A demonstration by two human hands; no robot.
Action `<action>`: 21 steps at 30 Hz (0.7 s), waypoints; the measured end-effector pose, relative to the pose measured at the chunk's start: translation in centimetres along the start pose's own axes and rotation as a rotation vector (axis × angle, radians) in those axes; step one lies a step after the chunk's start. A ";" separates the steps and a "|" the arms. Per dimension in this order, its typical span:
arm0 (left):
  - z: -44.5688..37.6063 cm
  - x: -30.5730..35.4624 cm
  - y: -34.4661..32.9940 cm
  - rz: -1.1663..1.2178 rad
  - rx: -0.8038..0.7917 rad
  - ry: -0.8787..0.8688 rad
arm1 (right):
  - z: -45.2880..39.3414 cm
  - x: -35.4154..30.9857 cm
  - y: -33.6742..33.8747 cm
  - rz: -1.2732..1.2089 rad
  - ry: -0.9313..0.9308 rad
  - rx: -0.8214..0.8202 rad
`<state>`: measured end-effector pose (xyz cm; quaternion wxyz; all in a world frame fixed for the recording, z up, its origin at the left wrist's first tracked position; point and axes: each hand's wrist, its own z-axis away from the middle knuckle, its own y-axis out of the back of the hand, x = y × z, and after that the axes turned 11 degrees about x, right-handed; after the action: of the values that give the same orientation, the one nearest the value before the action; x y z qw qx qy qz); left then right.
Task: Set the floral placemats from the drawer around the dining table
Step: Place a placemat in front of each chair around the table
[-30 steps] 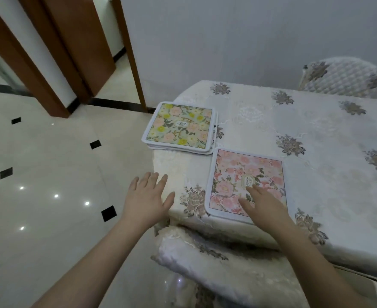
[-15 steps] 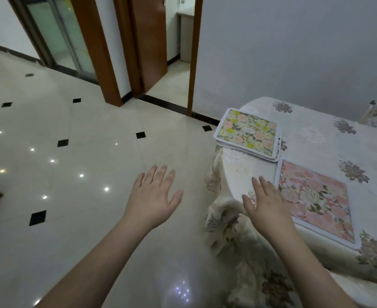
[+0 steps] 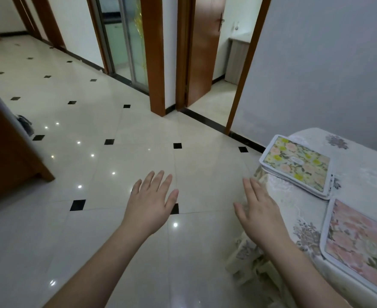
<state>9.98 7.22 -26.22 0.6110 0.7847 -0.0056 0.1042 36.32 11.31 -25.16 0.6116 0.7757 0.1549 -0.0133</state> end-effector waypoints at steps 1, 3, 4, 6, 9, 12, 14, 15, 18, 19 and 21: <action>-0.3 0.1 -0.1 0.008 0.002 0.004 | -0.5 -0.3 -0.2 -0.023 0.006 -0.013; -0.9 0.5 -0.6 0.022 -0.011 0.004 | -1.4 -0.5 -0.9 -0.044 0.016 -0.023; -1.2 0.8 -1.0 0.022 -0.020 -0.002 | -1.9 -0.5 -1.2 -0.038 0.026 -0.021; -2.3 1.3 -2.0 0.011 -0.032 -0.020 | -2.9 -0.1 -2.0 -0.007 0.041 -0.010; -4.7 2.1 -3.4 0.003 -0.030 -0.058 | -4.8 1.1 -3.3 0.067 0.056 -0.010; -7.8 3.1 -4.4 -0.024 -0.039 -0.077 | -7.4 2.0 -4.6 0.100 0.049 -0.017; -9.8 3.9 -4.6 -0.052 -0.066 -0.070 | -9.2 2.5 -5.2 0.104 0.049 -0.015; -10.8 4.4 -4.6 -0.057 -0.072 -0.066 | -10.2 2.7 -5.4 0.096 0.047 -0.007; -13.6 5.5 -4.9 -0.081 -0.078 -0.078 | -13.0 3.3 -5.9 0.062 0.064 -0.002; -14.5 5.8 -5.1 -0.089 -0.073 -0.082 | -14.0 3.5 -6.1 0.059 0.076 -0.007; -16.2 5.9 -5.6 -0.094 -0.055 -0.088 | -15.9 3.7 -6.7 0.060 0.098 -0.026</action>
<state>13.97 24.88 -26.84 0.6357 0.7708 0.0013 0.0407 35.47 28.67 -28.27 0.6135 0.7716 0.1616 0.0453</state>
